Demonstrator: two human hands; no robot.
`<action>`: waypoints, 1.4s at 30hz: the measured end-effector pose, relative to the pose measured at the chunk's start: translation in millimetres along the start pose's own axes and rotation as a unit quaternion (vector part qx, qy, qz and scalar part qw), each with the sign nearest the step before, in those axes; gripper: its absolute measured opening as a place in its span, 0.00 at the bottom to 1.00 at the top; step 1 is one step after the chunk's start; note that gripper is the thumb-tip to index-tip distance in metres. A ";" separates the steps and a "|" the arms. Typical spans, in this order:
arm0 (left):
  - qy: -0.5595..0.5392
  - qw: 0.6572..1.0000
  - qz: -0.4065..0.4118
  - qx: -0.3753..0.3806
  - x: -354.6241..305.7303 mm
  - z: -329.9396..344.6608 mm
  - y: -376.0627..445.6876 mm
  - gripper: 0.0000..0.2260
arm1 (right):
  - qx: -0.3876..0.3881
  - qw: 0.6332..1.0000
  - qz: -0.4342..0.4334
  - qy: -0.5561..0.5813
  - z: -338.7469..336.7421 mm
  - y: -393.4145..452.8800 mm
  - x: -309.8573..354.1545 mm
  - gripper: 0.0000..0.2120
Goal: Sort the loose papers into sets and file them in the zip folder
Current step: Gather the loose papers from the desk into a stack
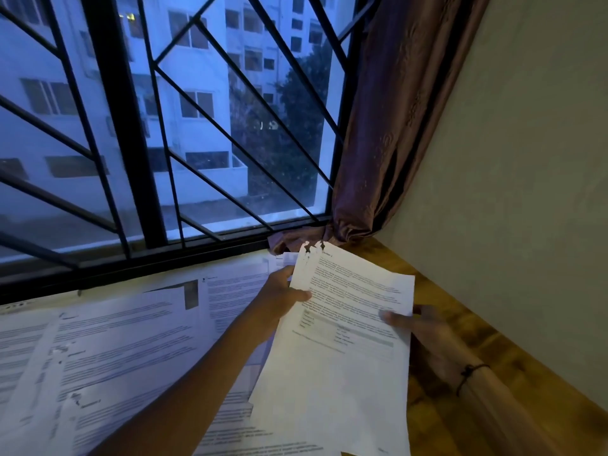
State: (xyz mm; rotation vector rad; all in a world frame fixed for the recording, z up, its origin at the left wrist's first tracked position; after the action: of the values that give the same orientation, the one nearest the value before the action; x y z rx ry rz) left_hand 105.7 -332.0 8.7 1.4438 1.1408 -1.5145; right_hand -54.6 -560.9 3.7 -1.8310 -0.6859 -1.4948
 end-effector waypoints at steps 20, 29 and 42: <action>0.145 0.987 0.000 -0.065 13.3 -69.6 -6.5 0.09 | -0.136 0.902 -0.190 -0.364 66.8 64.0 18.2 0.19; 0.251 0.966 0.006 -0.053 27.2 -64.4 -8.1 0.16 | -0.132 0.863 -0.140 -0.467 88.7 99.6 21.6 0.26; 0.242 0.968 -0.002 -0.066 29.6 -60.6 -6.0 0.14 | -0.069 0.873 -0.109 -0.470 114.3 128.1 33.9 0.23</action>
State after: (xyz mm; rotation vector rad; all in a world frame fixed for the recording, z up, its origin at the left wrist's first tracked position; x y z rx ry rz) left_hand 117.7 -271.1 -18.3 1.7700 1.4970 -1.0856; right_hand 120.2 -555.4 1.5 -2.6562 -1.2837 -0.6806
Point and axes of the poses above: each hand's wrist, its own y-axis towards the middle knuckle, its own z-axis out of the palm, x = y × z, the point moved 2 cm from there along y, towards the middle knuckle, and after that the axes turned 15 degrees about -x, right-handed, at the moved point
